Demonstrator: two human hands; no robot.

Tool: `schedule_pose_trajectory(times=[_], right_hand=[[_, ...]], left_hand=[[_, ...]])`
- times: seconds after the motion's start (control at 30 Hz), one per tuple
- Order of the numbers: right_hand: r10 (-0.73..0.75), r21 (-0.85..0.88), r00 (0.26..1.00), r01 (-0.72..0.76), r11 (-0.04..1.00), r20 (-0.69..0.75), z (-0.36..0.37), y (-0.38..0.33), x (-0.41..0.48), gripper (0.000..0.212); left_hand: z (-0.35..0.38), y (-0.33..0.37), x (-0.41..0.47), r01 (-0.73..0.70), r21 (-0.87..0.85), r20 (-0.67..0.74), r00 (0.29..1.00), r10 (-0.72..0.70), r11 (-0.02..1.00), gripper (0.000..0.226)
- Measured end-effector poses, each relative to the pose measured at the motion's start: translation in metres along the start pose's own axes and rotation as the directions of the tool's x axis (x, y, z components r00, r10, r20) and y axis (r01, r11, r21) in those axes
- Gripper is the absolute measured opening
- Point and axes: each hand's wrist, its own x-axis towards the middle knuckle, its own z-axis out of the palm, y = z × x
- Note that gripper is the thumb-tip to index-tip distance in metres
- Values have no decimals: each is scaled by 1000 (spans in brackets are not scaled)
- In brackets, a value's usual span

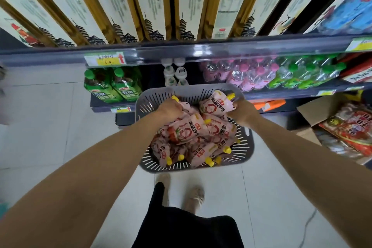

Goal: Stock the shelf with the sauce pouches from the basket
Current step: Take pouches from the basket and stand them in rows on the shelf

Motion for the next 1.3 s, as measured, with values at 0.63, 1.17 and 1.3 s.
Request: schedule_pose_trajectory(times=[0.63, 1.17, 1.3], right_hand=[[165, 471, 986, -157, 868, 25, 77, 20, 82, 57], [199, 857, 979, -67, 511, -42, 50, -2, 58, 24], [120, 906, 992, -14, 424, -40, 7, -15, 26, 13]], left_hand=[[83, -38, 91, -29, 255, 104, 995, 3, 967, 38], [29, -61, 56, -78, -218, 44, 995, 90, 973, 38], [0, -39, 21, -108, -341, 13, 993, 120, 934, 36]])
